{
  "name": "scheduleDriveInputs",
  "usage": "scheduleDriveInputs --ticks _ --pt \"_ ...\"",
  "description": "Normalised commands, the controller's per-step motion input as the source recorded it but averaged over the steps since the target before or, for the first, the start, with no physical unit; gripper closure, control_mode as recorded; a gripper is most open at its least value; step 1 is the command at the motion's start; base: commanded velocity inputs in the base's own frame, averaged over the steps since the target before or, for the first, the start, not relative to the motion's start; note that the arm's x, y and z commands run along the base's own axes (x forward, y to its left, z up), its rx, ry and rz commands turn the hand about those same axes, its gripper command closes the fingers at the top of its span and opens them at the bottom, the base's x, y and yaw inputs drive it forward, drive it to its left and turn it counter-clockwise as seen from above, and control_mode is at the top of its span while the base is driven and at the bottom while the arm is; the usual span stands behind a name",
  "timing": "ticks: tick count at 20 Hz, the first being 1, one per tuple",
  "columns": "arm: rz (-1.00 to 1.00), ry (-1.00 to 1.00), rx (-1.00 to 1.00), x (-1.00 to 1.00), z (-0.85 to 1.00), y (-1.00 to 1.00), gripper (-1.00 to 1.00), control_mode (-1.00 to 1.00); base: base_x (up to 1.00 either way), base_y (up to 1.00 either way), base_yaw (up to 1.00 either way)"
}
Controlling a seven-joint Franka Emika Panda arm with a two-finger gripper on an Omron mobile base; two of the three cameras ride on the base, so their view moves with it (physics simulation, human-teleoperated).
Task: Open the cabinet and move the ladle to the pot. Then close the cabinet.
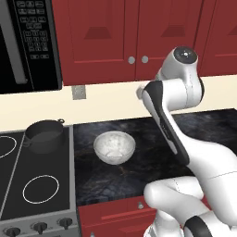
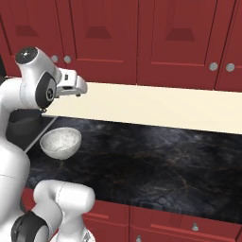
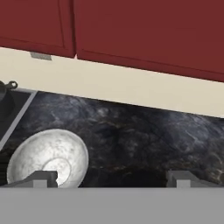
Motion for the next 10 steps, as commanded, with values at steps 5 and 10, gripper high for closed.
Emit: scheduleDriveInputs --ticks 5,10 --pt "0.0 -0.13 0.0 0.0 0.36 0.1 -1.0 -1.0 0.0 0.0 0.0" --pt "0.0 -0.06 0.0 0.07 0.34 0.05 -1.0 -1.0 0.0 0.0 0.0"
